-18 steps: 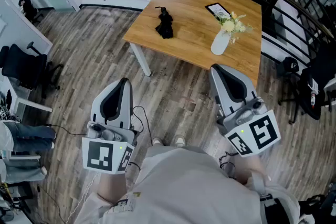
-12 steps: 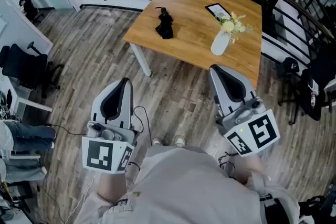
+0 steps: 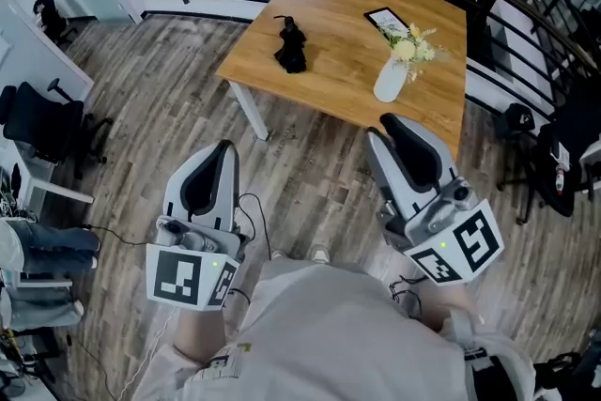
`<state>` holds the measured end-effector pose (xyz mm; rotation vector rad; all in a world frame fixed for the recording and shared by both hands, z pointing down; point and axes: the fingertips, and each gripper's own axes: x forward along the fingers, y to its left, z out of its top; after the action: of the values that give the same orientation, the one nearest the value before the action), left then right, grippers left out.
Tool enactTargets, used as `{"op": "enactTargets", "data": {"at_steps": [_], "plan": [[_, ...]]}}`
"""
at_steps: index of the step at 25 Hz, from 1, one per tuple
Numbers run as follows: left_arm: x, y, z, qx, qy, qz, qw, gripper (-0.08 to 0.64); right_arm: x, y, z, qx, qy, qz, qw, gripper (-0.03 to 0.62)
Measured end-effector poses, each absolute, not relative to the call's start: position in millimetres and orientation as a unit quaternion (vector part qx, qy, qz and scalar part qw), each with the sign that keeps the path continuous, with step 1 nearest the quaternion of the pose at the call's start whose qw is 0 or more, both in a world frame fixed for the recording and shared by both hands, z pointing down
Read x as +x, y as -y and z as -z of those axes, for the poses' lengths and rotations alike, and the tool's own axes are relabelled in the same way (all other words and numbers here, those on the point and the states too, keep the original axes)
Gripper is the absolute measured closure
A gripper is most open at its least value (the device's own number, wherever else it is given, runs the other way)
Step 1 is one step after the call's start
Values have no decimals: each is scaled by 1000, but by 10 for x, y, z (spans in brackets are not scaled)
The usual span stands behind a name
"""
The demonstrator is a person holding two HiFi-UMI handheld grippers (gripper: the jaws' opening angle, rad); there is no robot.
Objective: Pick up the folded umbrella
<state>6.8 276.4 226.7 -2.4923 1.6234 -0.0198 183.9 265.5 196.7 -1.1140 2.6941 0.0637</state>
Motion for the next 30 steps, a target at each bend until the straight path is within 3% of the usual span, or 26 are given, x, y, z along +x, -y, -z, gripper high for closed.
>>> {"op": "enactTargets", "data": {"at_steps": [1,3,17,30], "plan": [[77,-2754,-2262,-835,-543,6,83,545,1850,-2660,-1934,-376,-918,-21,120,418],[84,-2746,-2251,-836,-543,6,82,544,1848,-2653,-1920,-376,-919,-29,113,365],[7,-2396,-2454,-832,-548,-1,79,544,1721,-2313,-2114,-357,-927,-46,106,330],[-462,-1281,-2522,-841,-536,1,67,543,1158,-1070,-2306,-366,-927,-30,76,327]]}}
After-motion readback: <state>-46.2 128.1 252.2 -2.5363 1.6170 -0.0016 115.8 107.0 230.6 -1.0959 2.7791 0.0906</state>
